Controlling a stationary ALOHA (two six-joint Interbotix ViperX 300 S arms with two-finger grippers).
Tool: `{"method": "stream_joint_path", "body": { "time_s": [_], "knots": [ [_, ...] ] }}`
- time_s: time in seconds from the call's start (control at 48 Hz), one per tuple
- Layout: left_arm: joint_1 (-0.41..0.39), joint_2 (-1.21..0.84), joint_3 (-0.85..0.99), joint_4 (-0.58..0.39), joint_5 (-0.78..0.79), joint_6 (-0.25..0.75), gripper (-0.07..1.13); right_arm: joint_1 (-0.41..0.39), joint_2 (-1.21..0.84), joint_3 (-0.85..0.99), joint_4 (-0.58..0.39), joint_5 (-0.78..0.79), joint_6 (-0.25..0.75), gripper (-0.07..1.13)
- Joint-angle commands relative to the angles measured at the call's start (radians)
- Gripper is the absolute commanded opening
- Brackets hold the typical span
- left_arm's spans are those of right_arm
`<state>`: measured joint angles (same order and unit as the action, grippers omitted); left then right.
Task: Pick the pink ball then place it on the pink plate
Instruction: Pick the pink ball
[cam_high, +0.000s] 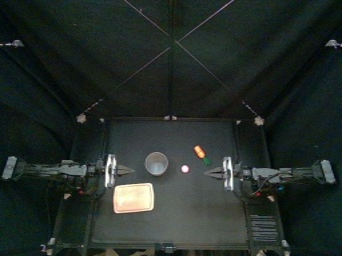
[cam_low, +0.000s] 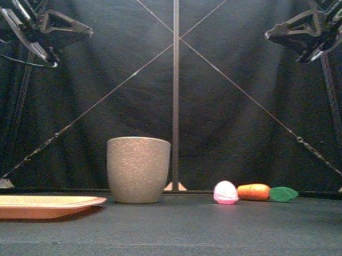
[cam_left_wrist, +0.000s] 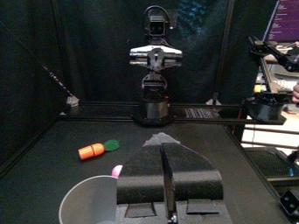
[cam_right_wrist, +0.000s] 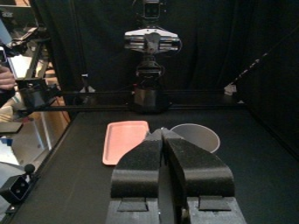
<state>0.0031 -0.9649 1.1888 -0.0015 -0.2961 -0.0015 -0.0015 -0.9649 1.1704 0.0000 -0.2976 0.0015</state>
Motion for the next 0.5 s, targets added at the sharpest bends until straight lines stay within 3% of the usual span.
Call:
{"method": "stream_joint_path", "body": {
  "time_s": [0.021, 0.354, 0.438, 0.5],
  "knots": [
    [0.034, 0.008, -0.011, -0.002, -0.025, 0.003, 0.04, -0.025, 0.037, 0.000, -0.008, 0.000, -0.005, 0.01],
    [0.100, 0.008, -0.005, -0.002, -0.094, 0.008, 0.02, -0.242, 0.304, 0.005, 0.003, -0.002, 0.008, 0.04],
    [0.103, 0.008, -0.006, -0.002, -0.097, 0.006, 0.02, -0.279, 0.376, 0.005, -0.002, -0.002, 0.008, 0.14],
    [0.103, 0.008, -0.006, -0.002, -0.097, 0.008, 0.02, -0.295, 0.436, -0.003, 0.000, -0.006, 0.008, 0.30]
  ]
}}
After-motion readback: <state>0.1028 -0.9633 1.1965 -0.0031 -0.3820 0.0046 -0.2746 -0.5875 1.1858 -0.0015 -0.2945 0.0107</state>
